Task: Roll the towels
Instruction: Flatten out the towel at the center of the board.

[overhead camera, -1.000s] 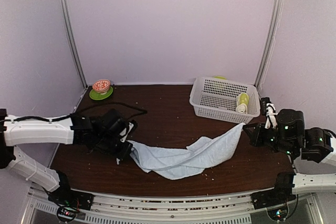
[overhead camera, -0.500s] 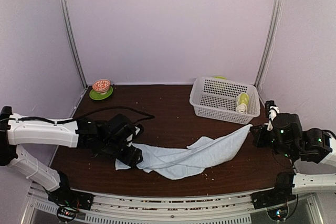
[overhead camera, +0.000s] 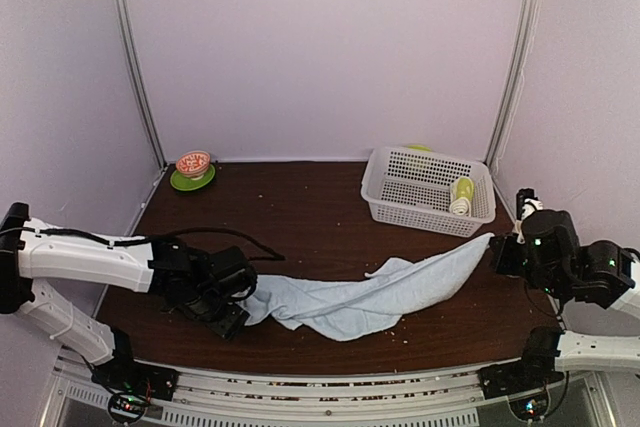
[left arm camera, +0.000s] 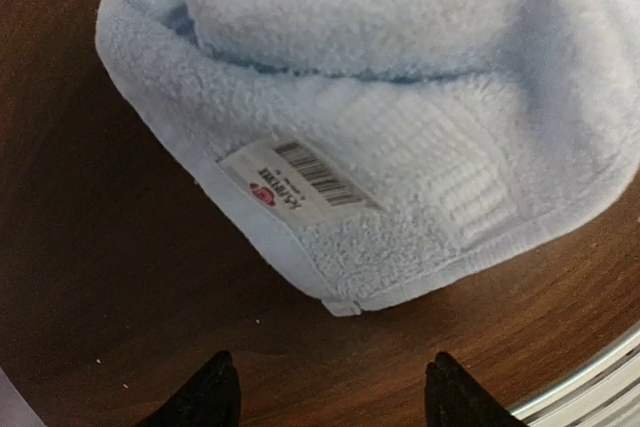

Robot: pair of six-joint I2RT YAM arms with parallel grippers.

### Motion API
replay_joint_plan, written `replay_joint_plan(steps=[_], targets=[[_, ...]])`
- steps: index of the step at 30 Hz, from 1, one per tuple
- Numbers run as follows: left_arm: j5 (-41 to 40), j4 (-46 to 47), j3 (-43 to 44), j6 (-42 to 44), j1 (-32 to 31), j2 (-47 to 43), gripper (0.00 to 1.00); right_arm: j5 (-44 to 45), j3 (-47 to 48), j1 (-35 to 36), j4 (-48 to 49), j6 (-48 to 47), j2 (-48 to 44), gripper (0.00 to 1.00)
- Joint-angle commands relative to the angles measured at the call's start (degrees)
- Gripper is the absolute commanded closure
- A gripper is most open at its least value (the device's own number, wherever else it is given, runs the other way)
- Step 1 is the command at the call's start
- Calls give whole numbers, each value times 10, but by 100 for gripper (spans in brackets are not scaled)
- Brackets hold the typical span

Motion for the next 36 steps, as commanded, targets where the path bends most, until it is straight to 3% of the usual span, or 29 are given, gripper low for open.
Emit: replay_joint_plan(steps=[1, 11, 26, 30, 34, 36], targets=[[-20, 4, 23, 9, -14, 43, 35, 10, 12, -7, -19, 10, -7, 100], [-40, 14, 74, 53, -30, 145, 38, -4, 9, -13, -15, 11, -11, 100], [-61, 32, 45, 13, -27, 188, 74, -9, 17, -14, -24, 10, -21, 100], [-69, 24, 35, 5, -23, 181, 72, -5, 20, -13, -31, 11, -25, 100], [-79, 11, 29, -9, -22, 165, 55, -6, 20, -14, -36, 14, -28, 100], [-82, 7, 26, -17, -20, 160, 52, -4, 20, -14, -40, 15, -32, 100]])
